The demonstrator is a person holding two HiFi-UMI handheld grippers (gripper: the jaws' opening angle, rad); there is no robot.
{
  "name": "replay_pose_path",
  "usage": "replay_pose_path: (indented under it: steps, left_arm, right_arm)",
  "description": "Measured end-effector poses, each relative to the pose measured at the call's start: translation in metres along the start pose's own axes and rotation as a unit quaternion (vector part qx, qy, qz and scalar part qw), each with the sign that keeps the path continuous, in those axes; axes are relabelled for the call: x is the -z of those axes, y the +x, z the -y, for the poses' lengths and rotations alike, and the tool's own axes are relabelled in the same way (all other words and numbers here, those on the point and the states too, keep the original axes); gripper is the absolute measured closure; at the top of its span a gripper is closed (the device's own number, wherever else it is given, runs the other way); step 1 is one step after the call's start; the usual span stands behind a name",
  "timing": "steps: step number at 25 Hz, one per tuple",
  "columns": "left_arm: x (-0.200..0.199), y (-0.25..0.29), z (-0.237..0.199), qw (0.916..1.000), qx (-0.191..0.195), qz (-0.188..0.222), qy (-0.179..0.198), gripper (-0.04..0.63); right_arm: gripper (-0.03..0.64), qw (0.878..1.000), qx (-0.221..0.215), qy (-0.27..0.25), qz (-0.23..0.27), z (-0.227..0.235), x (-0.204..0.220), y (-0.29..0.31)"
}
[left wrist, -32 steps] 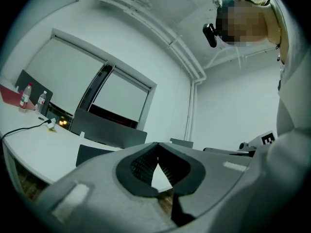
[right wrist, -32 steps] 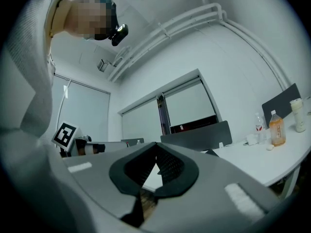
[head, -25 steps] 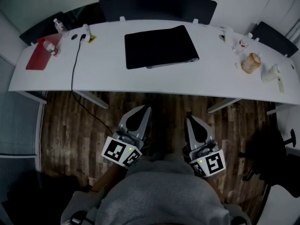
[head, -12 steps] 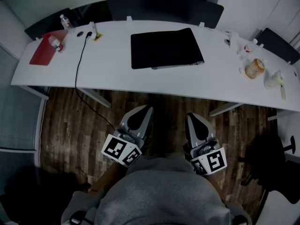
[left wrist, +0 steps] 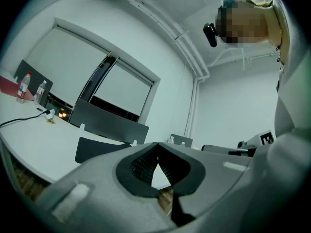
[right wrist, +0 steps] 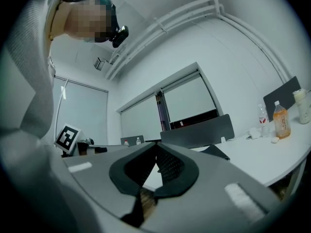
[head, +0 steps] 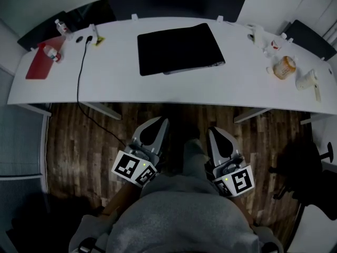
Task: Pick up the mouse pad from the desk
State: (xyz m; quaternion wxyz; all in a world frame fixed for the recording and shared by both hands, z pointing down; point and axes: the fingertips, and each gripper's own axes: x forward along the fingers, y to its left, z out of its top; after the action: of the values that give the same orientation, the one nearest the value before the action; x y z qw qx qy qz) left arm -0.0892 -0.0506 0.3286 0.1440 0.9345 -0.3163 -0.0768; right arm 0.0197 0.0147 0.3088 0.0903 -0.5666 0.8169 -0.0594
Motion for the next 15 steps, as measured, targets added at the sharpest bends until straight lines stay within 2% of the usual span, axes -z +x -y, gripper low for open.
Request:
replay_pose_path:
  steps: [7, 15]
  left_arm:
    - [-0.007, 0.031, -0.011, 0.9999, -0.003, 0.01, 0.01, 0.597]
    - [-0.021, 0.099, -0.043, 0.9994, -0.015, 0.021, 0.025, 0.597]
  right_arm:
    - [0.614, 1.0, -0.008, -0.004, 0.01, 0.028, -0.005, 0.023]
    - [0.614, 1.0, -0.022, -0.003, 0.016, 0.087, -0.018, 0.075]
